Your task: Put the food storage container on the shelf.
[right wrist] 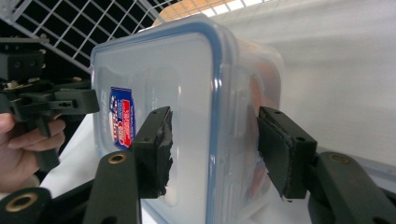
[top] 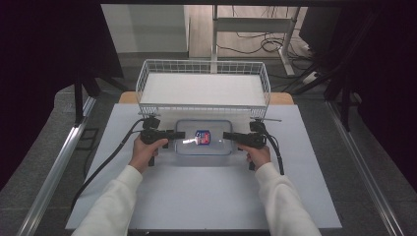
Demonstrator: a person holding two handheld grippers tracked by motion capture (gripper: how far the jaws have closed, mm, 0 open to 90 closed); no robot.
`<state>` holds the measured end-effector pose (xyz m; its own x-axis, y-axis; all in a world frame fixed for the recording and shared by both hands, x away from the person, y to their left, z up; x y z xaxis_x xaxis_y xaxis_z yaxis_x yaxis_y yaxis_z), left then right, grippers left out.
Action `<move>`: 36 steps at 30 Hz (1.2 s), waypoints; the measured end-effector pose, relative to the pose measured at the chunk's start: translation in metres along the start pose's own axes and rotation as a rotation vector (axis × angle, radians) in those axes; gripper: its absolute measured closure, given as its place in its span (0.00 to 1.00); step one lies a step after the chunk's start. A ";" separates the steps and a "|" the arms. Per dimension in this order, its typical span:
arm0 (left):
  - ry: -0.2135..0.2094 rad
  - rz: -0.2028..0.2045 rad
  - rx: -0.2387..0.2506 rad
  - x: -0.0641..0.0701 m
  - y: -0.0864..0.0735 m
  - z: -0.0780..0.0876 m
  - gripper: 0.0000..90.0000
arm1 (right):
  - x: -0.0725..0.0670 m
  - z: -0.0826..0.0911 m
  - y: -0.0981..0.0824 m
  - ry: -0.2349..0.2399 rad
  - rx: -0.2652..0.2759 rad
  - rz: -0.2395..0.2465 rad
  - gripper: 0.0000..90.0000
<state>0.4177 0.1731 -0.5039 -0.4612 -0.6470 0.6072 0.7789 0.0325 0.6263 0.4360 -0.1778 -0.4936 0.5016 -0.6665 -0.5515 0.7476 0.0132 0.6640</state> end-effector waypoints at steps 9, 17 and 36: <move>0.000 0.042 0.038 -0.007 0.001 -0.006 0.45 | 0.002 -0.007 -0.001 -0.025 0.042 -0.053 0.48; 0.006 0.023 0.044 -0.009 0.000 -0.009 0.43 | 0.003 -0.009 -0.001 -0.035 0.052 -0.079 0.47; 0.069 -0.173 0.030 0.027 -0.031 0.034 0.29 | -0.030 0.035 -0.027 -0.178 0.043 0.253 0.36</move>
<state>0.3663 0.1809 -0.4904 -0.5558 -0.6959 0.4547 0.6769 -0.0613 0.7335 0.3853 -0.1838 -0.4776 0.5827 -0.7662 -0.2710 0.5876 0.1668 0.7918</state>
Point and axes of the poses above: each handheld gripper's, and its own axes: z roughly backward along the jaws, y roughly out of its top, x roughly to its right, the point moved 1 cm from there along -z, roughly forward along the jaws, and after that the axes turned 2 degrees about z, right-handed, at the moved point
